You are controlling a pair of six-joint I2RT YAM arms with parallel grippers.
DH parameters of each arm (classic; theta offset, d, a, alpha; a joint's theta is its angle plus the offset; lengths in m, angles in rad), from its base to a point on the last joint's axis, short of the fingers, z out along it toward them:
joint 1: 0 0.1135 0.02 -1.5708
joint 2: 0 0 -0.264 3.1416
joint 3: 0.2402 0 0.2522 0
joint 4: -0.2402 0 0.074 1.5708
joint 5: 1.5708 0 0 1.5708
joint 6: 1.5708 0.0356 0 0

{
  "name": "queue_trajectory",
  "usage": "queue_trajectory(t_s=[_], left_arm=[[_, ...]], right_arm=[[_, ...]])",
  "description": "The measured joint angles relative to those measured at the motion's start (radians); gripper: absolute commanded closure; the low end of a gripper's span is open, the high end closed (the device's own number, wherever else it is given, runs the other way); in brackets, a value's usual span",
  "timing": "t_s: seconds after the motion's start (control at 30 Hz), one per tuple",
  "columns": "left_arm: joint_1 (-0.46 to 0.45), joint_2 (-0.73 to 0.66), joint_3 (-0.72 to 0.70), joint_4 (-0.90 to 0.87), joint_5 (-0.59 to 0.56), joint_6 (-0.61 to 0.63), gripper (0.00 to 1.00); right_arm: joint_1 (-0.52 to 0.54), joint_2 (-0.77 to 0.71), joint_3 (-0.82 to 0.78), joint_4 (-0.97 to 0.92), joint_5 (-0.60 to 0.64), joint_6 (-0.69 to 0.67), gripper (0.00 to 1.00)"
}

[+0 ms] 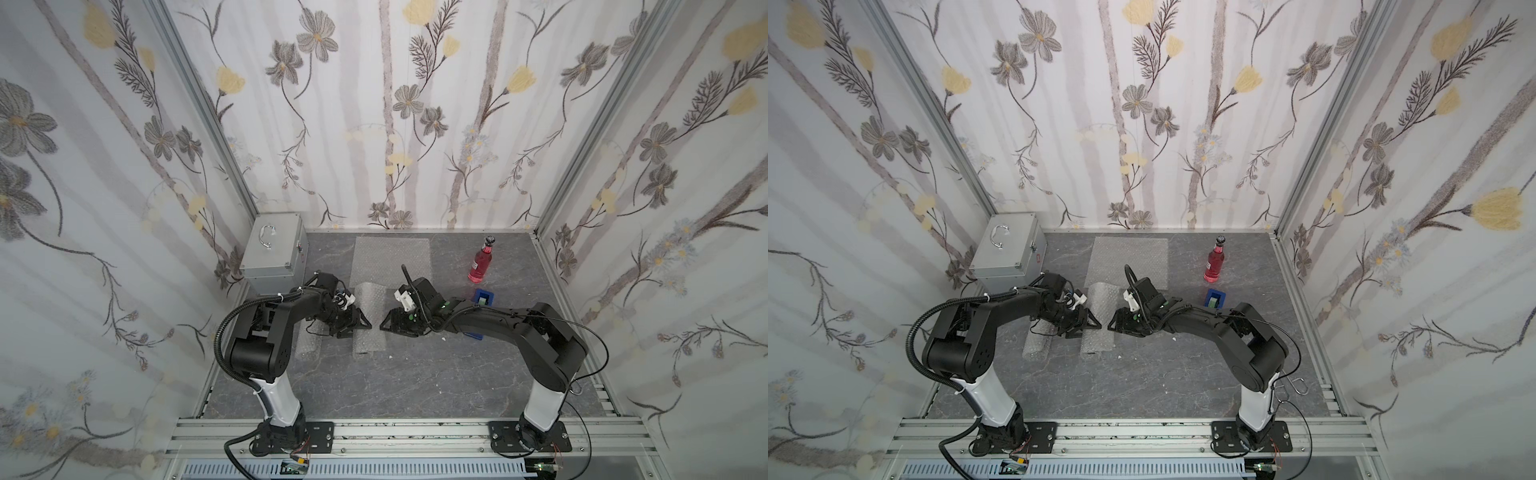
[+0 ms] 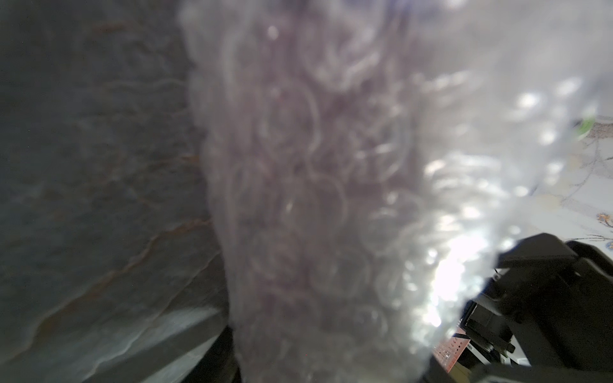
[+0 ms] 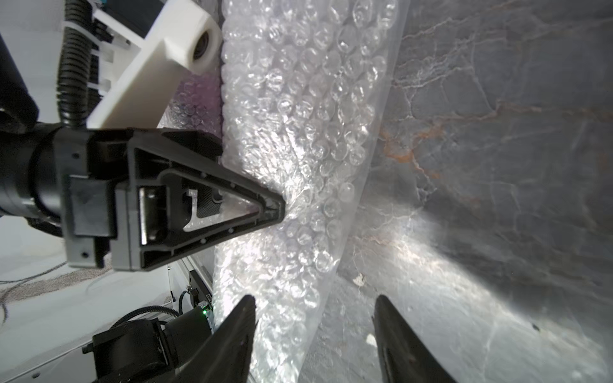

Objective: Wrap wine bottles in bubble wrap
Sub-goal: Wrap the wine bottle in bubble wrap.

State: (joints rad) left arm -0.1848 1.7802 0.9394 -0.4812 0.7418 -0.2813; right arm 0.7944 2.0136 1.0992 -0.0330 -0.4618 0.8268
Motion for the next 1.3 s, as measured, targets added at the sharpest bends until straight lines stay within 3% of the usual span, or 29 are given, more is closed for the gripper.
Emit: queue_trajectory(t_s=[0.23, 0.4, 0.63, 0.73, 0.93, 1.13, 1.3], left_arm=[[0.034, 0.001, -0.027, 0.041, 0.059, -0.019, 0.5], [0.047, 0.001, -0.056, 0.103, 0.117, -0.069, 0.59], [0.003, 0.04, -0.074, 0.235, 0.216, -0.185, 0.59], [-0.026, 0.08, -0.056, 0.275, 0.264, -0.211, 0.51], [-0.034, 0.105, -0.015, 0.235, 0.291, -0.21, 0.21], [-0.017, 0.022, -0.019, 0.146, 0.191, -0.168, 0.01], [-0.017, -0.031, 0.001, 0.055, 0.065, -0.113, 0.0]], right_arm=[[-0.008, 0.099, 0.064, 0.073, -0.038, 0.046, 0.71], [-0.007, 0.141, 0.092, 0.089, -0.045, 0.055, 0.75], [-0.011, 0.107, 0.016, 0.117, -0.044, 0.064, 0.77], [-0.018, 0.071, -0.033, 0.126, -0.023, 0.07, 0.77], [-0.017, 0.051, -0.078, 0.155, 0.001, 0.078, 0.77], [-0.004, 0.063, -0.06, 0.154, -0.009, 0.081, 0.77], [0.013, 0.074, -0.031, 0.151, -0.01, 0.08, 0.77]])
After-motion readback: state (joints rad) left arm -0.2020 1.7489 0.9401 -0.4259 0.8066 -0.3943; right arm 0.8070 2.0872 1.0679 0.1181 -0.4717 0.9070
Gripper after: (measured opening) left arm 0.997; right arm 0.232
